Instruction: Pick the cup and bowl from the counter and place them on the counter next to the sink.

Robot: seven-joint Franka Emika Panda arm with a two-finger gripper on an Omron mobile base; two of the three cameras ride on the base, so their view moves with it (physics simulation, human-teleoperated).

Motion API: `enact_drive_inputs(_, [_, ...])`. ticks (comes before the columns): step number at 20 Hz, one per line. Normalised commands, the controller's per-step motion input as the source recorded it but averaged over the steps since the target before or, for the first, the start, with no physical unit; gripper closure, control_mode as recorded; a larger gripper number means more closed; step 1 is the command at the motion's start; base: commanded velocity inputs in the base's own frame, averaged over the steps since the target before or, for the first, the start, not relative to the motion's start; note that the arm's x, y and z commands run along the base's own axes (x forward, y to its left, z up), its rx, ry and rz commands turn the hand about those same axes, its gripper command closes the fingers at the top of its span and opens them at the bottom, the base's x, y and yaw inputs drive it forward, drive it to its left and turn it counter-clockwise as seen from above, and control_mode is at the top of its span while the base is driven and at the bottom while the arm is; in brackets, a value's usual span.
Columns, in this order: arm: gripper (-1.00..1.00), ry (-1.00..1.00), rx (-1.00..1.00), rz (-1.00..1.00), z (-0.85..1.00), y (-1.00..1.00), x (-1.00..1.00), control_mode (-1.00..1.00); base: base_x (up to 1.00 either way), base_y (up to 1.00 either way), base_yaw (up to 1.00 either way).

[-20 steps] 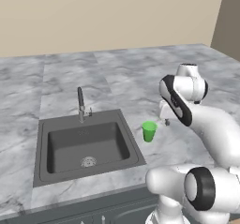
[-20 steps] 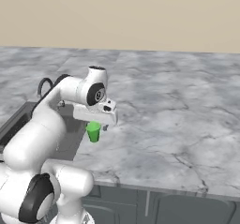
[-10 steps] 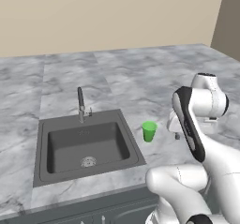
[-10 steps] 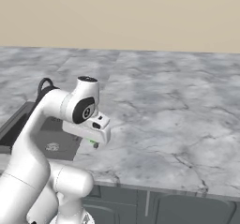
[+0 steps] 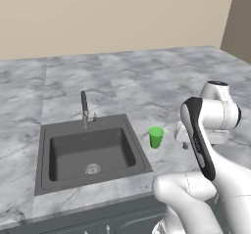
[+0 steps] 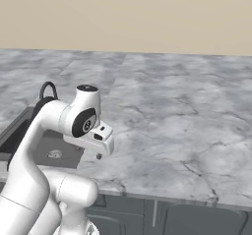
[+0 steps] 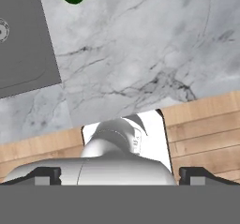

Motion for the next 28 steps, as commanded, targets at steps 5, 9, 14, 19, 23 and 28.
enact_drive_inputs(5, [-1.00,0.00,0.00,0.00,0.00,0.00,0.00,1.00,-0.40,0.06,0.00])
enact_drive_inputs(9, [-1.00,0.00,0.00,0.00,0.00,0.00,0.00,1.00,-1.00,0.13,0.00])
enact_drive_inputs(14, [-1.00,0.00,0.00,0.00,0.00,0.00,0.00,1.00,-0.63,0.02,0.08])
enact_drive_inputs(19, [-1.00,0.00,0.00,0.00,0.00,0.00,0.00,1.00,-0.05,0.00,0.85])
enact_drive_inputs(23, [-1.00,0.00,0.00,0.00,0.00,0.00,0.00,1.00,0.00,0.00,1.00])
enact_drive_inputs(28, [-1.00,0.00,0.00,0.00,0.00,0.00,0.00,1.00,0.00,0.00,1.00])
